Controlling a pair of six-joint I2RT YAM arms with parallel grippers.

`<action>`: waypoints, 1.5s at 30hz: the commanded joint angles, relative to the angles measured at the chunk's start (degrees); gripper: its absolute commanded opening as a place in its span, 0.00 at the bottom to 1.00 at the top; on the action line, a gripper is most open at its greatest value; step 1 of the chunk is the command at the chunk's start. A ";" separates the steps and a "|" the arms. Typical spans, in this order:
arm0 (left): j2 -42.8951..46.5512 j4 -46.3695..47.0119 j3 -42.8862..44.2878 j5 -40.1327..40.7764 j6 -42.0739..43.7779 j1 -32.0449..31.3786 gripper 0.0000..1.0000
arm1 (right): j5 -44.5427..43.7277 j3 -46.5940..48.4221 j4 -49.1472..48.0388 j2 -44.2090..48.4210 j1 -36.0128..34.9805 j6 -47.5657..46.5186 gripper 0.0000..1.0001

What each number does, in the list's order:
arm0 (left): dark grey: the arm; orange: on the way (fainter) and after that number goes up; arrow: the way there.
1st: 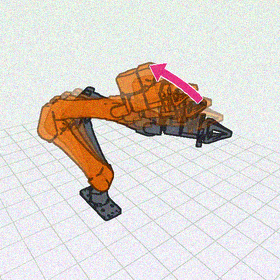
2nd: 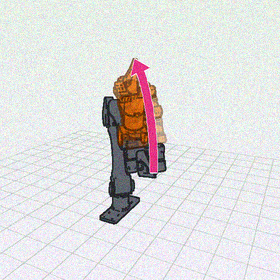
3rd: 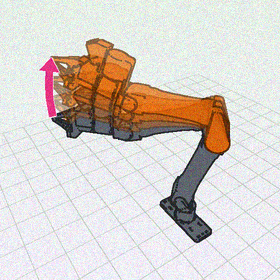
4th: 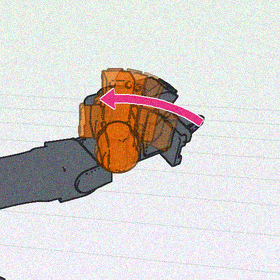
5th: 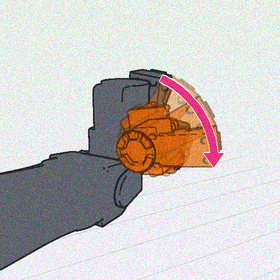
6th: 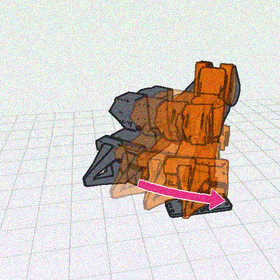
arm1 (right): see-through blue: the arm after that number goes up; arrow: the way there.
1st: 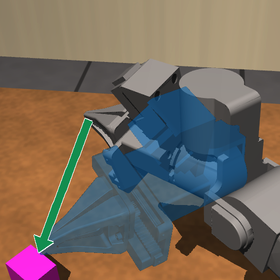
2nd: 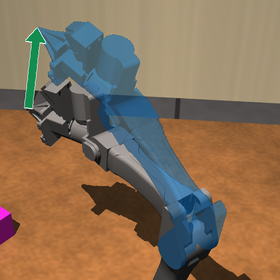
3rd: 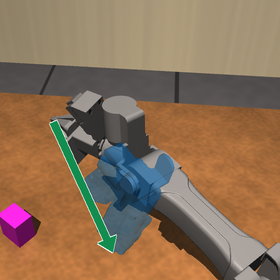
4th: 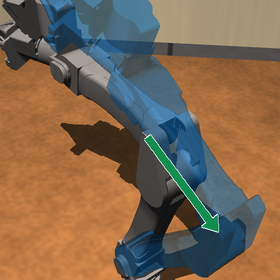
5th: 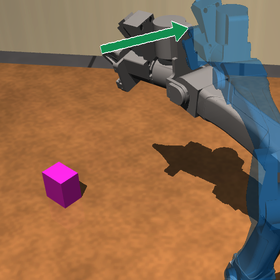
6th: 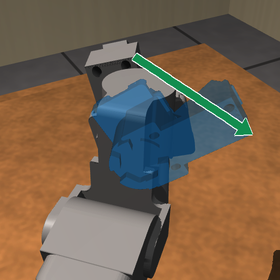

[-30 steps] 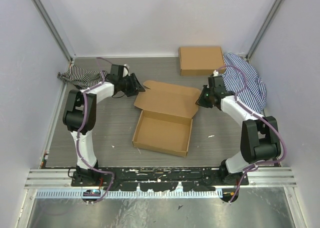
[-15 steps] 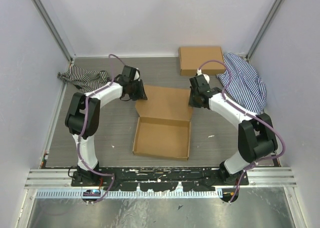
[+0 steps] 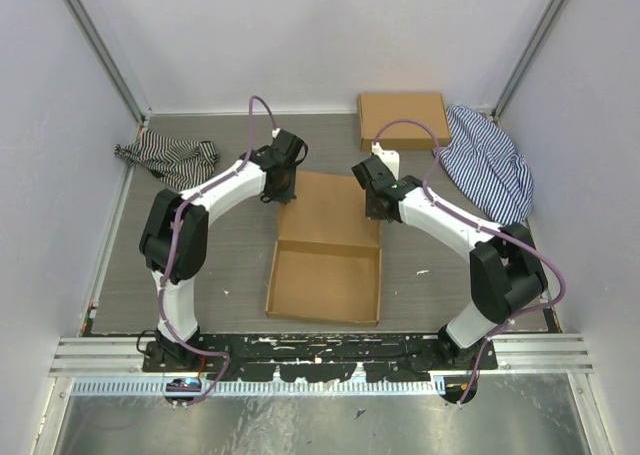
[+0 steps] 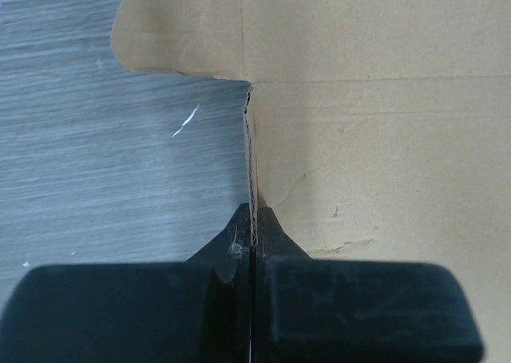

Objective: Fold the paper box

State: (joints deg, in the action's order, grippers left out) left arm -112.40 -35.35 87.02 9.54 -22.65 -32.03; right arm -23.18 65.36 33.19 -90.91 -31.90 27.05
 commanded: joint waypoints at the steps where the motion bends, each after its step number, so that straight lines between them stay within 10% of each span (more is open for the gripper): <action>1: 4.83 -2.78 0.61 7.31 1.02 -1.25 0.00 | -3.79 2.73 -0.33 1.33 -1.56 2.10 0.01; 13: 21.92 25.51 -22.39 16.76 11.97 -5.25 0.00 | -5.61 5.08 4.35 10.01 -1.52 0.76 0.41; 23: 36.95 67.31 -50.79 16.36 18.61 -7.51 0.00 | -1.53 9.66 8.07 16.69 0.81 -5.78 0.46; 33: 45.34 79.35 -59.71 18.83 18.34 -7.79 0.00 | 4.30 12.26 7.83 18.96 2.77 -11.29 0.48; 36: 46.32 81.51 -61.39 18.88 18.56 -7.87 0.00 | 6.85 12.83 6.68 20.28 3.15 -13.11 0.61; 39: 46.98 83.72 -62.90 18.67 18.29 -7.80 0.00 | 8.01 14.63 6.87 20.78 3.25 -14.30 0.98; 45: 47.73 88.28 -65.25 15.59 20.03 -7.82 0.00 | 18.31 18.94 4.75 21.97 3.21 -18.66 0.97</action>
State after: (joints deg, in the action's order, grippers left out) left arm -66.04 45.06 23.11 26.83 -4.23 -39.70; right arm -12.75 80.05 41.85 -71.75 -28.86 12.64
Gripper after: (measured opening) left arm 0.015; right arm 0.997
